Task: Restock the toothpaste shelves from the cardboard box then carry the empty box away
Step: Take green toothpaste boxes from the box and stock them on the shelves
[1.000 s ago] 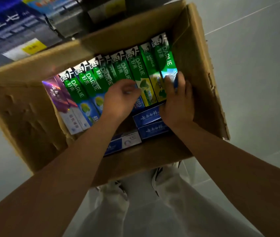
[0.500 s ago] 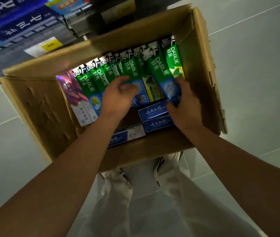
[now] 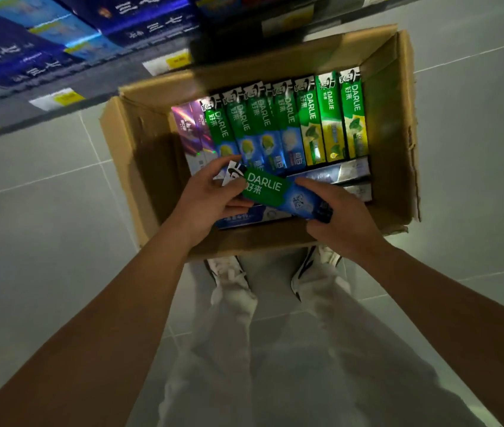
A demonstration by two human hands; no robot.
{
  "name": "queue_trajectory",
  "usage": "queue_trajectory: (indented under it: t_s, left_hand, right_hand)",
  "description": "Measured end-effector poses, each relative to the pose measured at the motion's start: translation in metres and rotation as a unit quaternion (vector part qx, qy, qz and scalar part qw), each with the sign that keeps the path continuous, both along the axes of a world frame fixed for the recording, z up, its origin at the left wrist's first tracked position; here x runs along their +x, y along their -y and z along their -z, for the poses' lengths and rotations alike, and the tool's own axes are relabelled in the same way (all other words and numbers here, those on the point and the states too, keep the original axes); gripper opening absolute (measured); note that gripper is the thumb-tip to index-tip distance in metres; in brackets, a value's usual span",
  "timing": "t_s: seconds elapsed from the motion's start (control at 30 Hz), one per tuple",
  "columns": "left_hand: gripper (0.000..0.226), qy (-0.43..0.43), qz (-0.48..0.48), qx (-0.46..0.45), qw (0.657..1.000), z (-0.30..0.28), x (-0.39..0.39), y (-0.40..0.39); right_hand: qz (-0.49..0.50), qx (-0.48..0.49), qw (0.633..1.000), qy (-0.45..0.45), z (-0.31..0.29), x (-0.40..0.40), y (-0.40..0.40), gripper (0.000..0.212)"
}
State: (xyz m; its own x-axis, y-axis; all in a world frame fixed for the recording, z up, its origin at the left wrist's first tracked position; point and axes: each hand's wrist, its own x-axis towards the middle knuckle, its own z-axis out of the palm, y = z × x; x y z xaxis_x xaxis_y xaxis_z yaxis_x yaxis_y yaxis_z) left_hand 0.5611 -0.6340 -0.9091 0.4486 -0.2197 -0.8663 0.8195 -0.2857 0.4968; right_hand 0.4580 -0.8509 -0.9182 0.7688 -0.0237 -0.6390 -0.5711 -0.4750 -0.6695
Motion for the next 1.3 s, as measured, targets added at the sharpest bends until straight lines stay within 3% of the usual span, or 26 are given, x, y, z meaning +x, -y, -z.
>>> queue_trajectory:
  t_s: [0.17,0.27,0.43,0.63,0.77,1.07,1.3]
  left_hand:
    - [0.036,0.014,-0.114,0.001,0.993,-0.066,-0.004,-0.033]
    - [0.027,0.023,-0.149,-0.015,0.989,-0.126,-0.005,-0.052]
    - [0.032,0.052,-0.156,-0.019,0.986,-0.241,-0.008,-0.086]
    - [0.023,0.154,-0.132,0.009,0.979,-0.371,-0.018,-0.134]
    - [0.041,0.216,-0.143,0.009,0.966,-0.439,-0.025,-0.165]
    - [0.045,0.371,-0.177,-0.035,0.911,-0.601,-0.055,-0.239]
    - [0.034,0.479,-0.175,-0.064,0.858,-0.732,-0.070,-0.315]
  right_hand:
    - [0.151,0.026,0.988,-0.027,-0.067,0.027,-0.026,0.055]
    - [0.224,0.107,0.968,-0.051,-0.122,0.035,-0.046,0.039]
    - [0.285,0.132,0.949,0.007,-0.237,0.043,-0.084,0.039]
    - [0.283,0.119,0.949,0.068,-0.364,0.040,-0.130,0.040]
    - [0.259,0.107,0.951,0.134,-0.437,0.032,-0.156,0.036]
    - [0.205,0.154,0.919,0.301,-0.603,0.013,-0.226,0.035]
    - [0.148,0.158,0.886,0.410,-0.733,0.012,-0.294,0.037]
